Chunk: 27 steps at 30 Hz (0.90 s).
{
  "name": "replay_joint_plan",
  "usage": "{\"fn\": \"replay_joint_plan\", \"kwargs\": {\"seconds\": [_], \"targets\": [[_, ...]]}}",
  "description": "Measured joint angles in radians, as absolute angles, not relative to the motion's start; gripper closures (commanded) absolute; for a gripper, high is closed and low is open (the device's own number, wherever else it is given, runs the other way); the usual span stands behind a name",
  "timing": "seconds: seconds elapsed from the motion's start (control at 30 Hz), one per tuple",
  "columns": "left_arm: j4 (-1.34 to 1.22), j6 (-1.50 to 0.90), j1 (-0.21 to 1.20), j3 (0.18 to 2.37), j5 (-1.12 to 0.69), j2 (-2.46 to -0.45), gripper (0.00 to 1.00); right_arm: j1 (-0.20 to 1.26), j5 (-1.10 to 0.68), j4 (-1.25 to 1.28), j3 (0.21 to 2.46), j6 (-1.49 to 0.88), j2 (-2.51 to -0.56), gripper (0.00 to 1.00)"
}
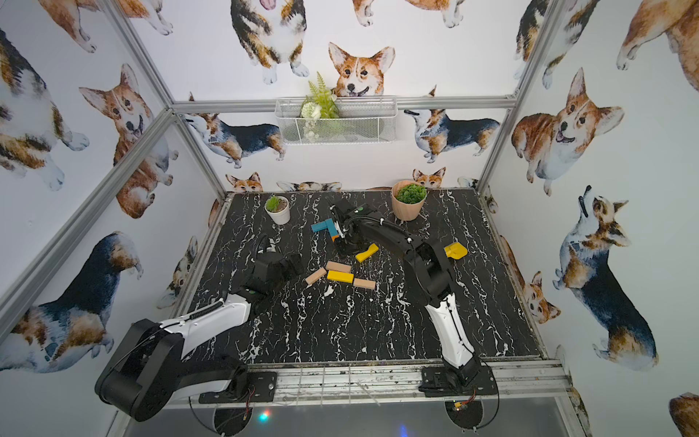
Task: Assemble a giraffe with building blocks
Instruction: Adjust the building block at the center of the board.
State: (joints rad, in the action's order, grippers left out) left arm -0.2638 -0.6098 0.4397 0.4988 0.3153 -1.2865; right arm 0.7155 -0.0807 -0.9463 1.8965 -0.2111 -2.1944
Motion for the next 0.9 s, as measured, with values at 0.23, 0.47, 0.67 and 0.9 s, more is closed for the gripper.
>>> {"fn": "replay_joint_plan", "kwargs": {"seconds": [0.23,0.47,0.67,0.9], "targets": [[-0.267,-0.606,0.440,0.502,0.284,-1.300,0.00,0.727,-0.086,-0.908,1.850,-0.178,-2.228,0.41],[-0.266,-0.601,0.440,0.506,0.278,-1.292,0.00,0.733,-0.079,-0.876,1.813,-0.171,-2.240,0.38],[-0.265,-0.595,0.440,0.504,0.278,-1.275,0.00,0.774,-0.071,-0.833,1.716,-0.161,-2.198,0.38],[-0.264,-0.591,0.440,0.498,0.279,-1.264,0.00,0.799,-0.063,-0.810,1.649,-0.158,-2.157,0.36]]}}
